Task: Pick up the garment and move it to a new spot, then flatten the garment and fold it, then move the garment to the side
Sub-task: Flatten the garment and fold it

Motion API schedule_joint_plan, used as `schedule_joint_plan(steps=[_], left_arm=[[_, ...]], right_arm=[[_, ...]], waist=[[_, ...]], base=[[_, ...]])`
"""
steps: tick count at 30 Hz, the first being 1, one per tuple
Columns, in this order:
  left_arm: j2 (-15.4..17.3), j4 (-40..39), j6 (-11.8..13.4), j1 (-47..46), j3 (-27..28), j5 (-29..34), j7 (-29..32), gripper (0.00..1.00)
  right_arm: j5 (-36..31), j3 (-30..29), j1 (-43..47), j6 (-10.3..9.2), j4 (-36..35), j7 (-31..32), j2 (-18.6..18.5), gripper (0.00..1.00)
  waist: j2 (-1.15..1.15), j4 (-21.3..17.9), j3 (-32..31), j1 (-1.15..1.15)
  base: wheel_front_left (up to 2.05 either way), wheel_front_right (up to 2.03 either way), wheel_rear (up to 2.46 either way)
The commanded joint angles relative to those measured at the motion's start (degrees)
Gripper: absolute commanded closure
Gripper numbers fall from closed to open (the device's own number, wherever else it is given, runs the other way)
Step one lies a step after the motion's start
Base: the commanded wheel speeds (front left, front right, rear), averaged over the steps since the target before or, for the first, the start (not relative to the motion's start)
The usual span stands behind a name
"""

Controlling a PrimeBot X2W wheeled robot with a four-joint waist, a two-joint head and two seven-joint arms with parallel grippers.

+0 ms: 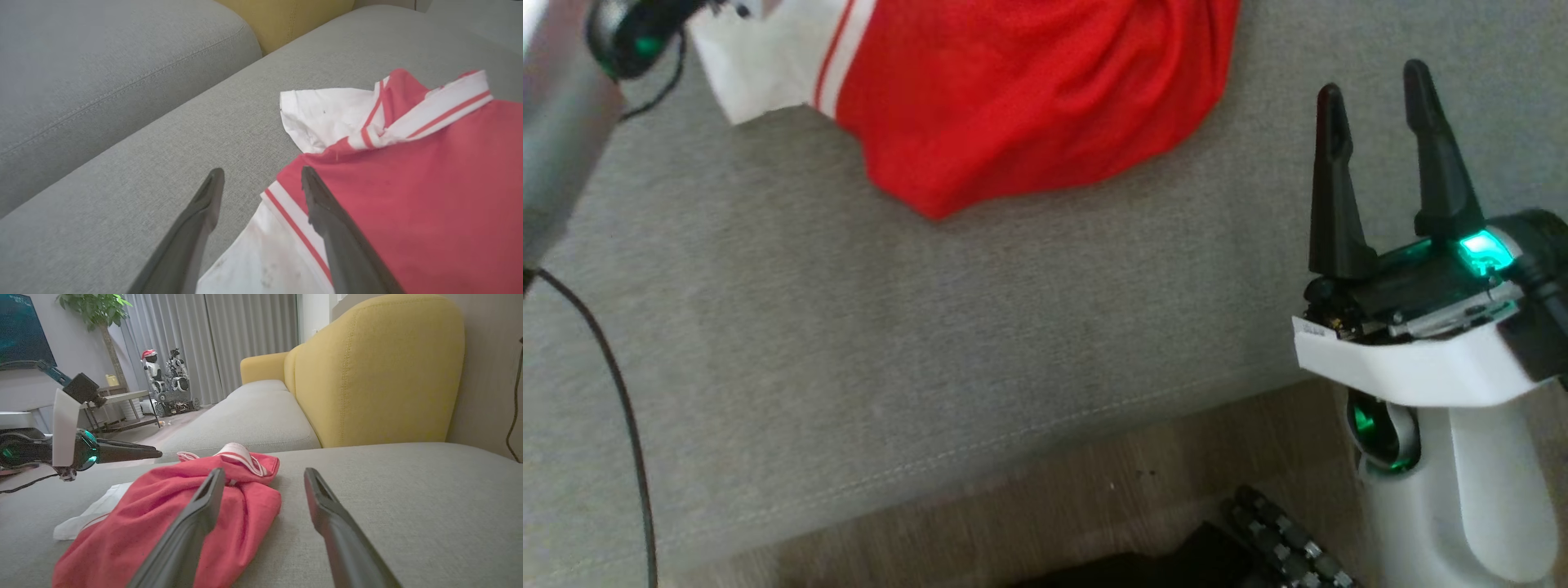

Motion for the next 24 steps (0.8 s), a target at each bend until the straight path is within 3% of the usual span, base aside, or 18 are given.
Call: schedule_joint_plan(steps=[1, 5, 11, 20, 24], left_arm=[[2.35, -0.65, 0.08, -3.73, 1.36, -1.07, -0.06, 0.00], [4.10, 1.98, 0.08, -6.36, -3.93, -0.16, 0.56, 0.00], [5.82, 3.06, 0.08, -8.05, -10.16, -4.64, 3.76, 0.00], [8.69, -5.81, 0.08, -7.73, -16.13, -15.01, 7.55, 0.00], [10.21, -8.50, 0.08, -7.81, -16.72, -15.82, 9.66, 0.00]], right_arm=[[0.56, 1.35, -0.57, 0.42, -2.19, -0.39, 0.05, 0.00], [1.49, 1.44, -1.13, 0.42, -2.85, -0.39, 0.05, 0.00], [3.26, 1.63, -1.54, 0.42, -2.99, -0.39, 0.05, 0.00], [4.63, 0.49, -1.52, 0.42, -2.98, -0.39, 0.05, 0.00], [5.29, 0.22, -1.99, 0.42, -3.10, -0.39, 0.05, 0.00]], waist=[[0.00, -1.87, 1.87, -0.01], [0.00, -3.08, 3.17, -0.01], [0.00, -4.33, 4.36, -0.01], [0.00, -4.81, 4.16, -0.01], [0.00, -4.97, 4.04, -0.01]], base=[[0.00, 0.00, 0.00], [0.00, 0.00, 0.00], [0.00, 0.00, 0.00], [0.00, 0.00, 0.00], [0.00, 0.00, 0.00]])
